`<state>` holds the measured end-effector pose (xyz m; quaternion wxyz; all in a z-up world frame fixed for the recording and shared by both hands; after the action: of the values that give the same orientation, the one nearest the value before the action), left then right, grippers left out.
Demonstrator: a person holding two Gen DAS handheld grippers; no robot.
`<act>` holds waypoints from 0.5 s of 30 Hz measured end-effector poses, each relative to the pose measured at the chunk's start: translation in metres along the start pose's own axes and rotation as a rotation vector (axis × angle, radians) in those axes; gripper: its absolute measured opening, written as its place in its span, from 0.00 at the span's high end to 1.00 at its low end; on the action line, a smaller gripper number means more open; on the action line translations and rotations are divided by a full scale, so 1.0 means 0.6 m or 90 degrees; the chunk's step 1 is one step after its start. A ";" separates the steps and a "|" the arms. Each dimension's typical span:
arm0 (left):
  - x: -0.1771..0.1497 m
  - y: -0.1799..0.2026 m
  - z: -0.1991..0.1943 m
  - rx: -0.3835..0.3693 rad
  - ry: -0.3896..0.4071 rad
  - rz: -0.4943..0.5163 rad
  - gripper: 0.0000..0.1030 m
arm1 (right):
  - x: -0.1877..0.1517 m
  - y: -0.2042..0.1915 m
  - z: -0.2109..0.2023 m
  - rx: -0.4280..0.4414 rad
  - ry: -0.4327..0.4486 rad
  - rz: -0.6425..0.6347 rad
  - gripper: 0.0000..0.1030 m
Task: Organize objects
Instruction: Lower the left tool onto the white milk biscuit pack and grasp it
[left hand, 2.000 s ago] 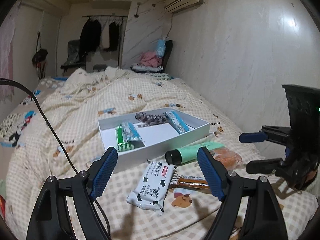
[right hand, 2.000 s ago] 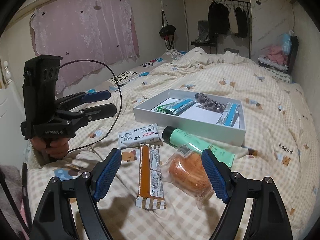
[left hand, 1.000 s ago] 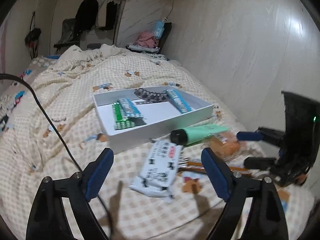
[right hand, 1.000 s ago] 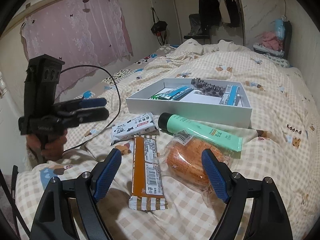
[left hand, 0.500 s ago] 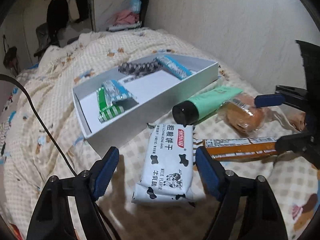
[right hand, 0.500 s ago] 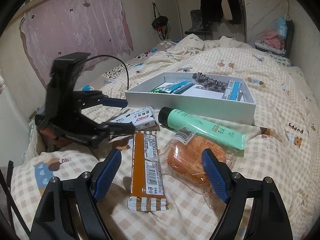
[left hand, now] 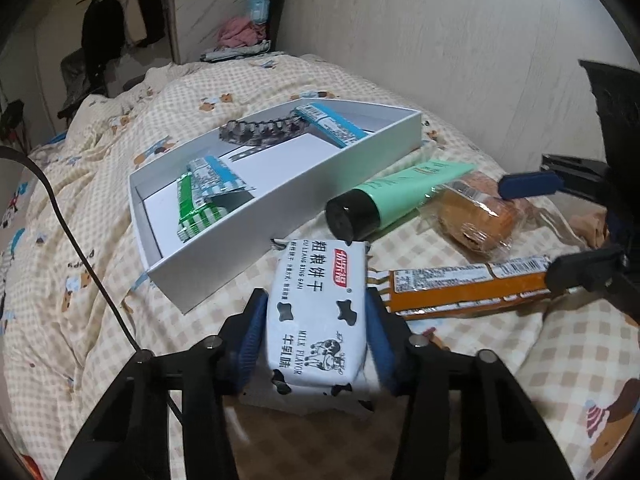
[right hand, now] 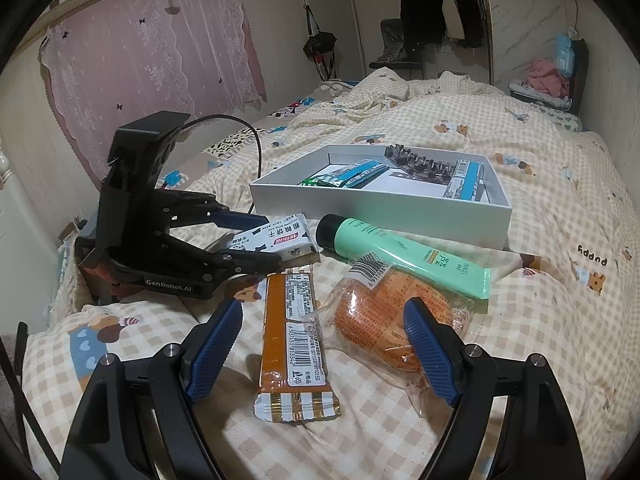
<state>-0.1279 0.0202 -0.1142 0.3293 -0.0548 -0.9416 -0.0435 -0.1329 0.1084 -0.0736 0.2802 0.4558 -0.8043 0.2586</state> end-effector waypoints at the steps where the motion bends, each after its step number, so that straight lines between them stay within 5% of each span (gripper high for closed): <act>1: 0.000 0.001 0.000 0.007 0.000 0.003 0.50 | 0.000 0.000 0.000 0.000 0.000 0.000 0.18; 15: -0.020 -0.028 -0.043 0.051 0.017 -0.063 0.50 | -0.001 0.000 0.002 0.002 -0.001 0.001 0.18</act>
<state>-0.1046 -0.0005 -0.1022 0.3413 0.0058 -0.9396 -0.0231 -0.1329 0.1077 -0.0747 0.2786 0.4558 -0.8044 0.2600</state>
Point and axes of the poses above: each gripper's, at about its wrist camera, not at the fingertips, and z roughly the way its jaws point, y to its right, x to its top, the point moved 10 cm from there along z, roughly the way its jaws point, and after that the axes turned 2 degrees about -y, right-handed, at the moved point
